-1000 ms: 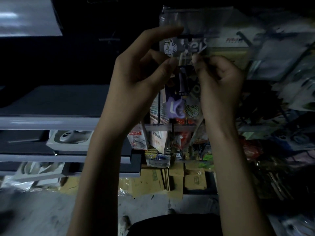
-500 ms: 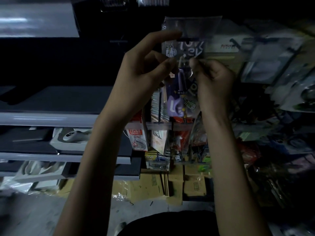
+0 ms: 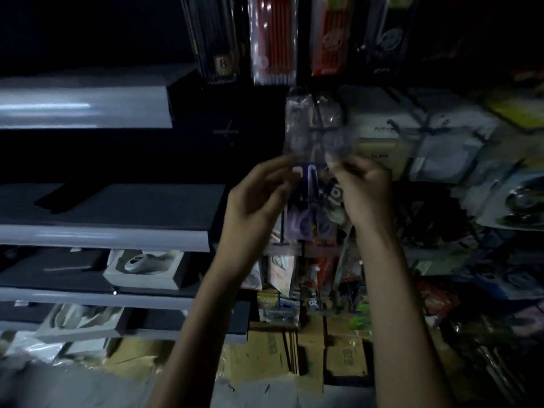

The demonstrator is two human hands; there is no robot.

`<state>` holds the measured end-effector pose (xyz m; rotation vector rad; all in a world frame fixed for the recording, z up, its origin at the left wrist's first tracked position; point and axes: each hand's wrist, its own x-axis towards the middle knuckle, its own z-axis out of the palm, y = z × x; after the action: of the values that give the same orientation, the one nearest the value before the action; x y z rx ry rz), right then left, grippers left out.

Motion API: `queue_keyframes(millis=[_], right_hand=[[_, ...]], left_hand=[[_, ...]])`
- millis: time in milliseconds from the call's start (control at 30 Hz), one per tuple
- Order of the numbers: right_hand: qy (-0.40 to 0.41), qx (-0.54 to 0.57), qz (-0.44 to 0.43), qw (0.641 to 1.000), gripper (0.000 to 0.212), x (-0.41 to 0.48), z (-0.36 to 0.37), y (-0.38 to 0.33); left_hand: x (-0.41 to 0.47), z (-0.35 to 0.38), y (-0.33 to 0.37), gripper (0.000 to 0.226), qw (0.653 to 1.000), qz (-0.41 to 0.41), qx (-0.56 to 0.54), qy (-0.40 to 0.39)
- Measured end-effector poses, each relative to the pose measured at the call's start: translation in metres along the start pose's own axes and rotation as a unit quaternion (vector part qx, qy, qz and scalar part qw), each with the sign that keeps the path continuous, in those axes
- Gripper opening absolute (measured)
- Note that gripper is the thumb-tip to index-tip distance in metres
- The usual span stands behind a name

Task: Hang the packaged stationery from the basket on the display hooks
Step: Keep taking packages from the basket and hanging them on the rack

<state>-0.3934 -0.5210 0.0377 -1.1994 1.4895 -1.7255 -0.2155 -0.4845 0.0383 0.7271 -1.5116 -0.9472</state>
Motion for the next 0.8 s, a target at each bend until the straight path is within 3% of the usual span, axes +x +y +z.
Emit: queue_keyframes(millis=[100, 167, 367, 533, 800], right_hand=[[-0.033, -0.020, 0.011, 0.999, 0.029, 0.002, -0.006, 0.000], [-0.047, -0.021, 0.016, 0.999, 0.027, 0.003, -0.008, -0.003], [-0.063, -0.044, 0.018, 0.997, 0.030, 0.006, -0.011, -0.011], [-0.059, -0.158, -0.002, 0.986, 0.029, -0.010, -0.017, 0.000], [0.021, -0.266, -0.031, 0.963, 0.024, -0.040, -0.002, 0.005]], left_hand=[[0.000, 0.005, -0.026, 0.030, 0.992, -0.037, 0.031, 0.117], [0.003, 0.010, -0.039, 0.025, 0.984, -0.074, 0.036, 0.155], [0.000, 0.021, -0.050, 0.012, 0.982, -0.134, -0.006, 0.131], [-0.002, 0.016, -0.051, 0.005, 0.984, -0.112, -0.001, 0.136], [0.000, 0.013, -0.048, 0.006, 0.979, -0.081, 0.020, 0.189]])
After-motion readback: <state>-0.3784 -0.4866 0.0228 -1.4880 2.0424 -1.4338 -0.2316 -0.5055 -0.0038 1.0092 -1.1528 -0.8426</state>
